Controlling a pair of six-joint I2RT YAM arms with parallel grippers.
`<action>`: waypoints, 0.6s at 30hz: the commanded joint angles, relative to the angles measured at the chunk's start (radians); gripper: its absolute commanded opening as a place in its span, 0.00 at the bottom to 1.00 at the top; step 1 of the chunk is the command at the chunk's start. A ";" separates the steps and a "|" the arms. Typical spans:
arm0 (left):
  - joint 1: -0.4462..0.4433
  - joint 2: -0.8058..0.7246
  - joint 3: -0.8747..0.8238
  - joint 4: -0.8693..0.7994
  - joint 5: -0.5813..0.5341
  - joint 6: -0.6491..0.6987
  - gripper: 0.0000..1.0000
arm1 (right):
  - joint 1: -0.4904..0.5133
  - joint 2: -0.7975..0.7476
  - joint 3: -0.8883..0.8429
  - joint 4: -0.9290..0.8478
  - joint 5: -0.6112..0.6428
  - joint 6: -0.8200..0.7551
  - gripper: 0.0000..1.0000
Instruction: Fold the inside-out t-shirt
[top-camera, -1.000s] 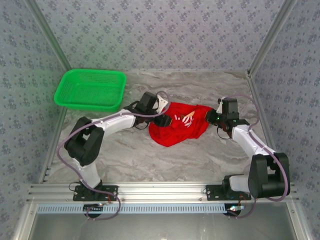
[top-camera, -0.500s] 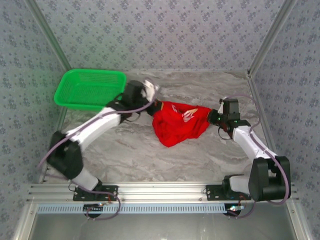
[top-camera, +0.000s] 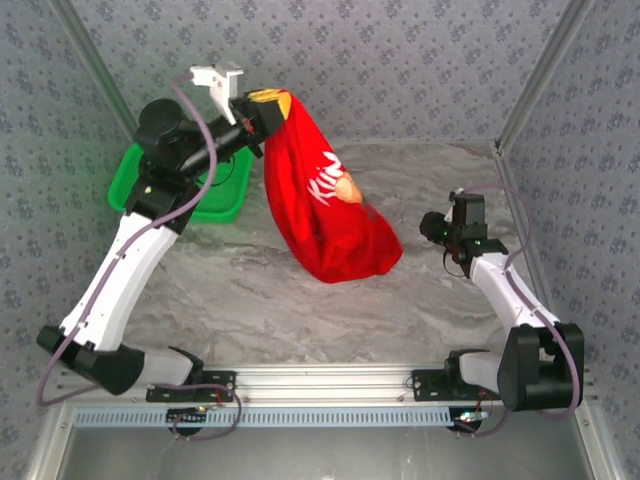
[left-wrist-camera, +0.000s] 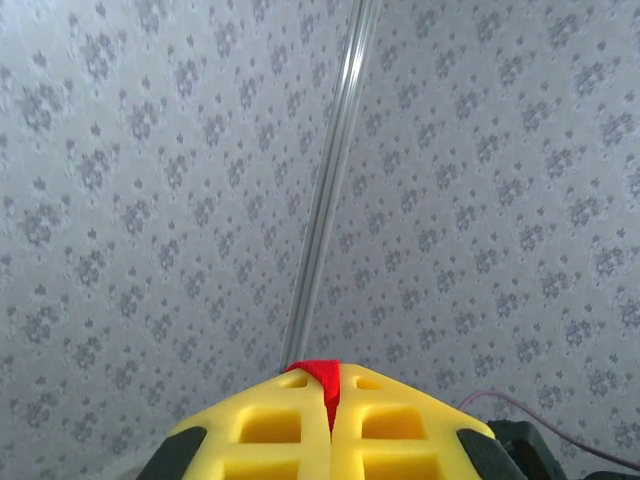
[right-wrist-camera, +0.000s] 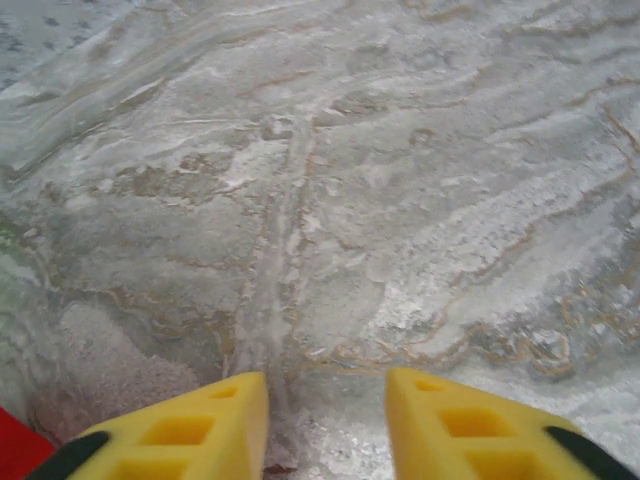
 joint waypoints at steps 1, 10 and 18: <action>0.007 0.047 0.090 -0.064 0.068 0.020 0.00 | 0.054 -0.039 0.025 0.068 -0.070 -0.055 0.45; 0.030 0.087 0.185 -0.125 0.241 0.083 0.00 | 0.254 0.188 0.121 0.202 -0.314 -0.063 0.69; 0.052 0.057 0.141 -0.117 0.188 0.081 0.00 | 0.376 0.489 0.228 0.141 -0.306 -0.026 0.74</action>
